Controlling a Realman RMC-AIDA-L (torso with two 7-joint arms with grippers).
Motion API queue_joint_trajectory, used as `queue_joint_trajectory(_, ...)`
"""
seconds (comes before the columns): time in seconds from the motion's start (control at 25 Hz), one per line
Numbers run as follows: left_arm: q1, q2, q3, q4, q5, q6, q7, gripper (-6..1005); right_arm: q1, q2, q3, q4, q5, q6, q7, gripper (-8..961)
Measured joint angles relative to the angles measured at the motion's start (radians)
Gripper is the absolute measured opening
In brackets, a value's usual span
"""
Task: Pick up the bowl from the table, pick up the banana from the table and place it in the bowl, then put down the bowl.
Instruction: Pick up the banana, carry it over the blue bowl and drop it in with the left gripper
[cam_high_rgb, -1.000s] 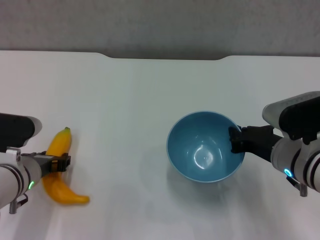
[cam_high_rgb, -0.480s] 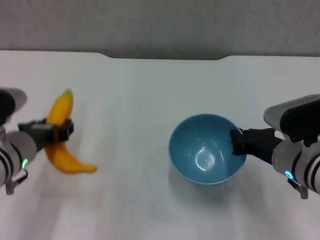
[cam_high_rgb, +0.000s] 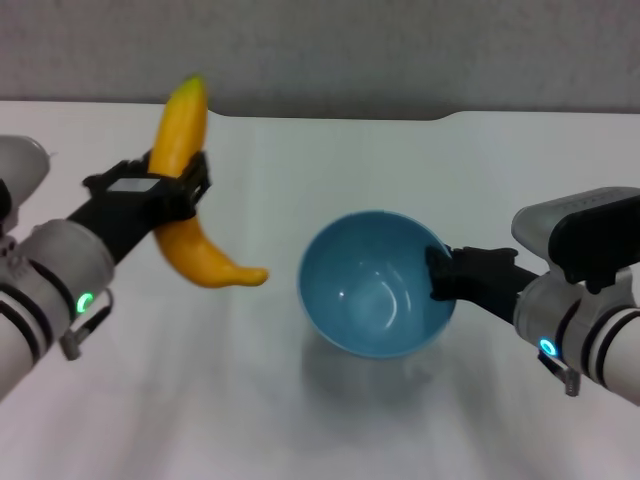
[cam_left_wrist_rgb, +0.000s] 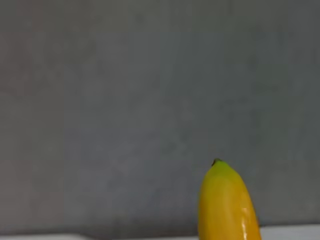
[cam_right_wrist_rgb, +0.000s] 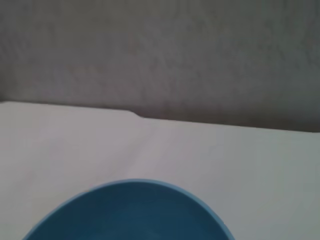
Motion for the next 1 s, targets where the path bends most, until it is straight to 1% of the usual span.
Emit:
queue_joint_trajectory(0.04, 0.0, 0.0, 0.011, 0.006, -0.002, -0.029, 0.0, 508, 0.0, 0.0, -0.006, 0.001, 0.007, -0.009, 0.0, 43)
queue_joint_trajectory(0.08, -0.003, 0.0, 0.033, 0.025, -0.006, -0.087, -0.007, 508, 0.005, 0.0, -0.022, 0.001, 0.019, -0.021, -0.001, 43)
queue_joint_trajectory(0.12, -0.003, 0.0, 0.033, 0.025, -0.006, -0.087, -0.007, 508, 0.005, 0.0, -0.022, 0.001, 0.019, -0.021, -0.001, 43)
queue_joint_trajectory(0.36, -0.022, -0.002, 0.08, 0.095, -0.008, -0.239, -0.056, 508, 0.037, 0.002, -0.083, 0.0, 0.028, -0.037, 0.003, 44)
queue_joint_trajectory(0.6, -0.048, -0.003, 0.108, 0.158, -0.009, -0.334, -0.101, 508, 0.067, 0.001, -0.112, 0.011, 0.075, -0.047, 0.004, 44)
queue_joint_trajectory(0.72, -0.074, -0.003, 0.137, 0.205, -0.009, -0.385, -0.114, 508, 0.07, 0.0, -0.115, 0.007, 0.086, -0.047, 0.0, 43)
queue_joint_trajectory(0.8, -0.098, -0.004, 0.141, 0.244, -0.009, -0.404, -0.132, 508, 0.07, 0.0, -0.118, 0.002, 0.088, -0.047, -0.002, 43)
queue_joint_trajectory(0.84, -0.098, -0.004, 0.141, 0.244, -0.009, -0.404, -0.132, 507, 0.07, 0.0, -0.12, 0.001, 0.088, -0.047, -0.002, 43)
queue_joint_trajectory(1.0, -0.125, -0.005, 0.141, 0.311, -0.009, -0.458, -0.151, 508, 0.07, 0.0, -0.122, -0.003, 0.088, -0.047, -0.003, 43)
